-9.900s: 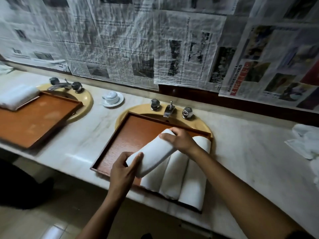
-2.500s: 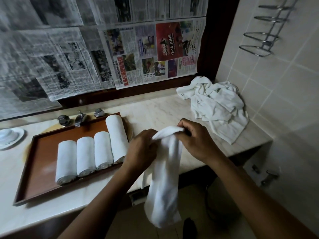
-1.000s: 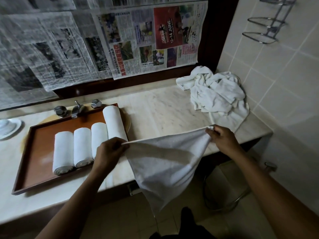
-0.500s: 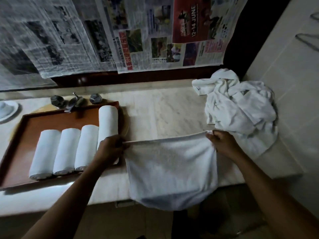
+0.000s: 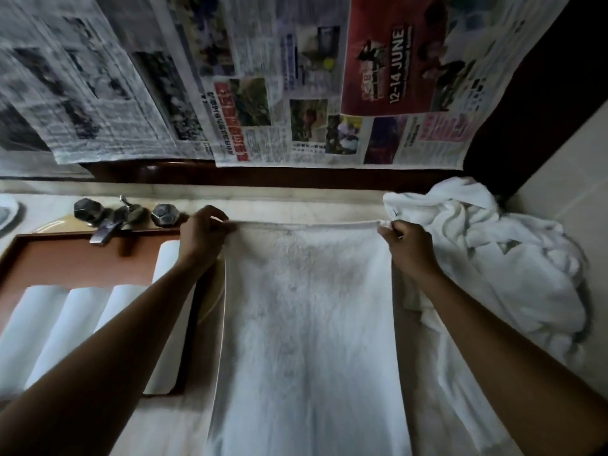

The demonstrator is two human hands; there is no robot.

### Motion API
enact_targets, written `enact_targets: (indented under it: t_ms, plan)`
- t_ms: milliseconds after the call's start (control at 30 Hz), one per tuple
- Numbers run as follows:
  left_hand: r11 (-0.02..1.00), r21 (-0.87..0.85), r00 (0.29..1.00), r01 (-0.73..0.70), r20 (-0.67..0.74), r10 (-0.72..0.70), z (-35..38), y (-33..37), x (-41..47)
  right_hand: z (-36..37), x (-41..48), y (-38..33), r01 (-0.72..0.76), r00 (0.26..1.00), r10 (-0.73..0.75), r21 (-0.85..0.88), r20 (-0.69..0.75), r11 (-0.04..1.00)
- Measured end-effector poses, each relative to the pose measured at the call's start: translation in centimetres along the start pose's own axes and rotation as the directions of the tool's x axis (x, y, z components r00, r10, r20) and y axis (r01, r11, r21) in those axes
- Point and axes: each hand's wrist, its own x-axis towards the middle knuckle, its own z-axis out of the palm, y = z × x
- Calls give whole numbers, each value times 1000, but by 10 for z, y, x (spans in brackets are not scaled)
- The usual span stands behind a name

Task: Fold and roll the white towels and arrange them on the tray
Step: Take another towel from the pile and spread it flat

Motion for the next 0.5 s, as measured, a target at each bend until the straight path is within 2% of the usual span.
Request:
enact_targets:
  t_ms: [233, 500]
  plan:
    - [1000, 26, 994, -3, -112, 6, 37, -2, 79, 26, 81, -9, -73, 992, 79, 66, -96, 995]
    - [999, 49, 993, 0, -119, 6, 94, -18, 139, 76, 148, 24, -176, 980, 164, -105, -114, 979]
